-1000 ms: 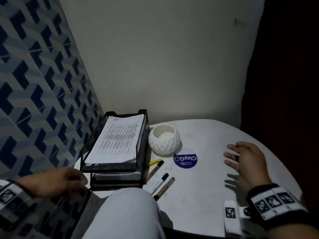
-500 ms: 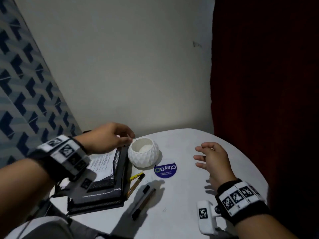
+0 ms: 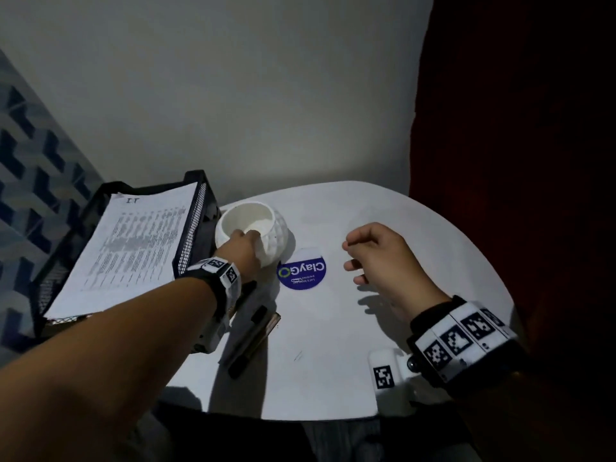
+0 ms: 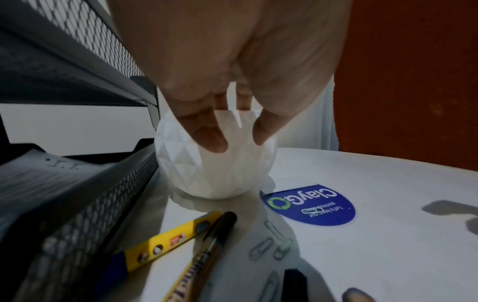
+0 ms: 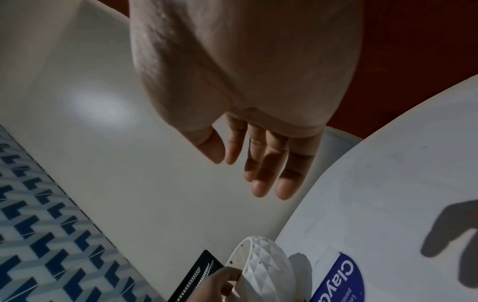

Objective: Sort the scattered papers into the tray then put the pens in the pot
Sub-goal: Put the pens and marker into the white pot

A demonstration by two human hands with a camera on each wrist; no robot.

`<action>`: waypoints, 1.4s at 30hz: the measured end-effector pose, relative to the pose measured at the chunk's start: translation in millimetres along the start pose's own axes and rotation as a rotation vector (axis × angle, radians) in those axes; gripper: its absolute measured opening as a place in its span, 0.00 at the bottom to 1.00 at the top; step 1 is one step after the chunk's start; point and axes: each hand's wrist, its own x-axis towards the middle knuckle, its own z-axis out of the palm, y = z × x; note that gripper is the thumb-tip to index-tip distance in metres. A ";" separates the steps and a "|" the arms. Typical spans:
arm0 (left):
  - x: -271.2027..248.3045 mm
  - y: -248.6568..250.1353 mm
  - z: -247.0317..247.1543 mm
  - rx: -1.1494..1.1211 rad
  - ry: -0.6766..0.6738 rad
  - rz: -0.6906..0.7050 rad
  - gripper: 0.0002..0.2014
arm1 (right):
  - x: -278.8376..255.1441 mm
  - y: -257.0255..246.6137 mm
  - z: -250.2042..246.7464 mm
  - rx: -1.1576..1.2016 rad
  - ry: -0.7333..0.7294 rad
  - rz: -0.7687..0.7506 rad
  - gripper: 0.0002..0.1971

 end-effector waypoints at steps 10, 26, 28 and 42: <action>-79.5 34.4 -48.5 -0.119 0.178 0.486 0.17 | -4.4 3.2 1.3 -0.524 -0.165 -0.284 0.47; -122.8 -11.7 20.0 -0.034 -0.067 0.131 0.16 | -26.4 28.6 9.4 -0.683 0.074 -0.290 0.26; -120.8 -17.6 38.5 -0.009 -0.092 0.059 0.22 | -29.0 31.6 13.3 -0.712 0.052 -0.309 0.26; -91.7 -33.1 83.4 0.111 -0.291 0.000 0.26 | -16.2 33.6 16.8 -0.710 -0.022 -0.350 0.26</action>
